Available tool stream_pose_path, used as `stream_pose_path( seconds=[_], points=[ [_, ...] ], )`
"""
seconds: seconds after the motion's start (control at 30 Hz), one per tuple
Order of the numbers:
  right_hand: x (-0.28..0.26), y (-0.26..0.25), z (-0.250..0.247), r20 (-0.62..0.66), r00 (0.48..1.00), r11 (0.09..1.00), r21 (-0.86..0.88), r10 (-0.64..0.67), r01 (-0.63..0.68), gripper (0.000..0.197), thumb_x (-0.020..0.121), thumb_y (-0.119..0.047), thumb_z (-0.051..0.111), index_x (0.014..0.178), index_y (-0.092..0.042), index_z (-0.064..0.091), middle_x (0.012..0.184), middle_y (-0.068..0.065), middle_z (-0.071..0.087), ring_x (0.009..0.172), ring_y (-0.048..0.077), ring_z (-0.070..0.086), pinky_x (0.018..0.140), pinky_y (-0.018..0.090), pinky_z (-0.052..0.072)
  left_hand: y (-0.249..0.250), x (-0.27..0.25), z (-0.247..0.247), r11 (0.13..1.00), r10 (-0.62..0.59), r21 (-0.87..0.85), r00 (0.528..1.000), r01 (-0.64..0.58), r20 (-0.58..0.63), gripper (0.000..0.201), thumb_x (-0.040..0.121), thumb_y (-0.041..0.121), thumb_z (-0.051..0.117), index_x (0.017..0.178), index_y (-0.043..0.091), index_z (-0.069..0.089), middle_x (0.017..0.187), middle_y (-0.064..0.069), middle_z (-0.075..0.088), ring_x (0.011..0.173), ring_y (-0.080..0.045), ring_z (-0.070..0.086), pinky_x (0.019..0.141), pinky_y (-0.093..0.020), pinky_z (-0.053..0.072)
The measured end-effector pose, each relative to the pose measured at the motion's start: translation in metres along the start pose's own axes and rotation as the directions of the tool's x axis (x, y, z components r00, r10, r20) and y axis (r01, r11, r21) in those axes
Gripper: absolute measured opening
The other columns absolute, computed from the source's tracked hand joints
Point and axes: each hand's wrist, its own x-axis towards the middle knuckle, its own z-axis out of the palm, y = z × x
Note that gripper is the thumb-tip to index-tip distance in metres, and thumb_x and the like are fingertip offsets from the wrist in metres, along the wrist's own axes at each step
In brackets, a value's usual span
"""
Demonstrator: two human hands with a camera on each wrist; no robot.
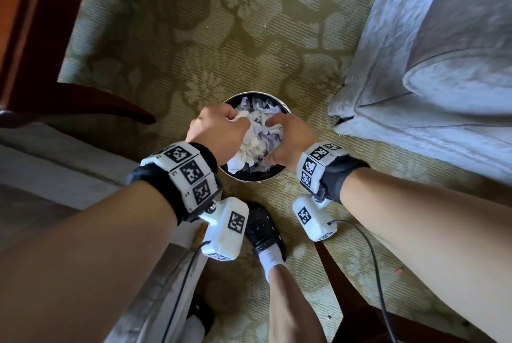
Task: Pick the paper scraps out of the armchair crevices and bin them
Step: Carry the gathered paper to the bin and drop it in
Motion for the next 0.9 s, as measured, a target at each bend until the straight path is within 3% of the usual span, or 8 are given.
stream_pose_path(
  seconds=[0.13,0.23,0.33,0.43,0.5,0.57,0.7,0.9],
  points=[
    [-0.01,0.015,-0.005,-0.02,1.0,0.996,0.085,0.0,0.002,0.064,0.068,-0.02,0.085,0.124,-0.028,0.055,0.133,-0.006,0.052,0.12,0.014,0.052,0.085,0.018,0.039,-0.003,0.004,0.013,0.999,0.001,0.049,0.999,-0.003,0.039,0.035,0.082,0.053,0.066,0.106,0.028,0.066,0.108,0.0,0.068,0.101,-0.025,0.063,0.088,-0.038,0.053],
    [-0.018,0.024,-0.01,-0.022,1.0,0.995,0.101,0.009,-0.006,0.06,0.069,-0.02,0.084,0.12,-0.029,0.055,0.128,-0.008,0.054,0.116,0.013,0.055,0.087,0.019,0.041,-0.005,0.005,0.022,0.993,0.017,0.112,0.999,-0.022,0.044,0.051,0.08,0.058,0.069,0.123,0.033,0.06,0.125,0.002,0.061,0.109,-0.023,0.06,0.085,-0.031,0.048],
    [-0.024,0.033,-0.011,-0.054,0.998,0.99,0.135,0.042,-0.034,0.061,0.068,-0.021,0.085,0.119,-0.031,0.055,0.128,-0.008,0.055,0.113,0.014,0.056,0.092,0.021,0.044,-0.005,0.008,0.027,0.99,0.015,0.142,0.998,-0.025,0.068,0.051,0.082,0.049,0.07,0.128,0.033,0.056,0.13,0.0,0.058,0.113,-0.024,0.058,0.09,-0.034,0.05],
    [-0.024,0.038,-0.007,-0.075,0.992,0.975,0.205,0.1,-0.082,0.059,0.064,-0.025,0.087,0.113,-0.036,0.057,0.117,-0.014,0.056,0.113,0.017,0.057,0.108,0.045,0.039,-0.004,0.012,0.03,0.989,0.003,0.145,0.997,-0.014,0.074,0.05,0.082,0.039,0.069,0.13,0.035,0.057,0.126,-0.001,0.062,0.107,-0.024,0.062,0.091,-0.038,0.053],
    [-0.025,0.038,-0.006,-0.074,0.991,0.97,0.225,0.115,-0.096,0.057,0.063,-0.026,0.087,0.11,-0.037,0.058,0.109,-0.017,0.054,0.113,0.018,0.057,0.11,0.051,0.033,-0.003,0.01,0.031,0.99,-0.003,0.141,0.997,-0.008,0.078,0.058,0.076,0.04,0.071,0.132,0.036,0.056,0.127,0.0,0.061,0.108,-0.024,0.062,0.09,-0.04,0.054],
    [-0.026,0.038,-0.006,-0.073,0.992,0.972,0.218,0.102,-0.084,0.057,0.063,-0.025,0.087,0.11,-0.037,0.058,0.11,-0.017,0.055,0.112,0.017,0.057,0.109,0.05,0.036,-0.004,0.009,0.031,0.996,-0.009,0.088,0.996,0.002,0.085,0.069,0.067,0.046,0.073,0.133,0.038,0.054,0.132,0.001,0.058,0.109,-0.025,0.062,0.088,-0.043,0.056],
    [-0.03,0.035,-0.01,-0.033,0.998,0.976,0.213,0.049,-0.041,0.056,0.068,-0.02,0.085,0.115,-0.032,0.057,0.123,-0.011,0.057,0.113,0.015,0.058,0.101,0.033,0.047,-0.007,0.007,0.03,0.998,-0.002,0.055,0.993,-0.004,0.118,0.075,0.066,0.051,0.076,0.136,0.039,0.05,0.138,0.001,0.054,0.115,-0.025,0.059,0.091,-0.045,0.055],
    [-0.035,0.02,-0.014,-0.083,0.996,0.988,0.15,-0.023,0.036,0.046,0.074,-0.023,0.081,0.113,-0.028,0.058,0.107,-0.014,0.057,0.102,0.009,0.059,0.081,0.021,0.046,-0.009,0.0,0.017,0.999,-0.039,0.009,0.996,0.039,0.082,0.055,0.072,0.045,0.078,0.124,0.037,0.063,0.127,0.0,0.062,0.11,-0.021,0.062,0.092,-0.038,0.055]
  ],
)
